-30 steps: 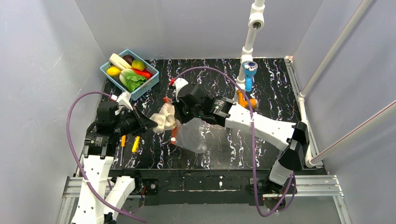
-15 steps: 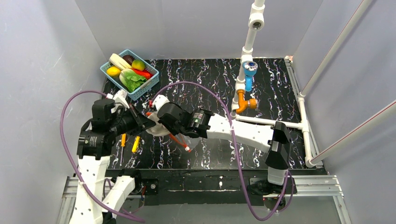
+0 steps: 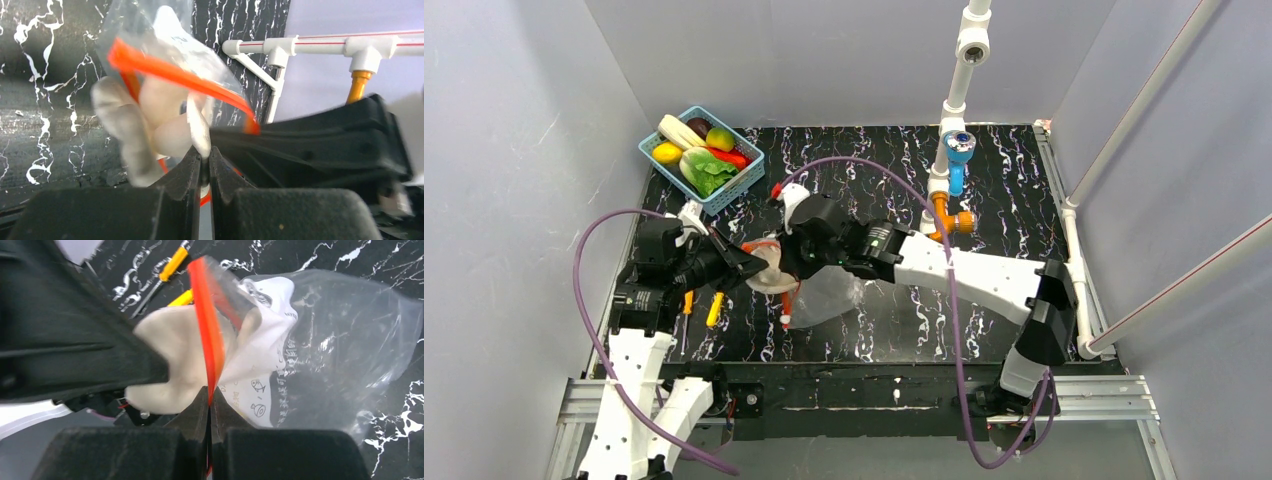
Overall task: Place the food in the zip-top bag and seal the zipper
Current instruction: Place the fake vegetable in the zipper food storage bag.
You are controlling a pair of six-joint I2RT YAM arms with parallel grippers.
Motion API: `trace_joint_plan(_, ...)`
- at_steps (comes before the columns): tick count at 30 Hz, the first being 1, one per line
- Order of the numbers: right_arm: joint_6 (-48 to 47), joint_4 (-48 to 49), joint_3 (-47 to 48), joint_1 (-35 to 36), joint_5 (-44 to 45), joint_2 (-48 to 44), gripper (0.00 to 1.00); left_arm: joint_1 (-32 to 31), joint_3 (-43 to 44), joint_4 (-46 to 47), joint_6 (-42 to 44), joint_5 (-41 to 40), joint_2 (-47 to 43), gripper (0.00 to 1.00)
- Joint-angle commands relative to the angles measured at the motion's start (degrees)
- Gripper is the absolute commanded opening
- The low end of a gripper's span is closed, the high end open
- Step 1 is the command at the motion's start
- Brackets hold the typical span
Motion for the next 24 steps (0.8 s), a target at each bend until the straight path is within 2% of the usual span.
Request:
trace_joint_plan(1,8.36,14.81,-4.14,-1.42,-14.19,-6.87,0.01,-0.23,-3.24,1.64,-3.08,-0.98,0.17,0.0)
trace_joint_plan(8,9.89,18.14,-6.26,-2.66,-18.28,-6.75,0.01,-0.23,-8.09,7.08,-7.53,1.86,-1.68,0.0)
trace_joint_plan(13,10.96,14.8,-6.26,-4.15,-19.35,-6.67,0.01,-0.23,-2.68,5.44,-2.08,3.04,-2.11,0.0)
trace_joint_plan(16,12.33,13.87,-7.97,-6.0,-23.87,-6.02,0.01,-0.23,0.06,5.48,-1.16,3.62,-2.42,0.0)
trace_joint_plan(24,17.09,17.6,-9.79,-6.79,-30.39,-4.5,0.01,-0.23,-5.69,11.42,-8.92,9.51,-1.38,0.0)
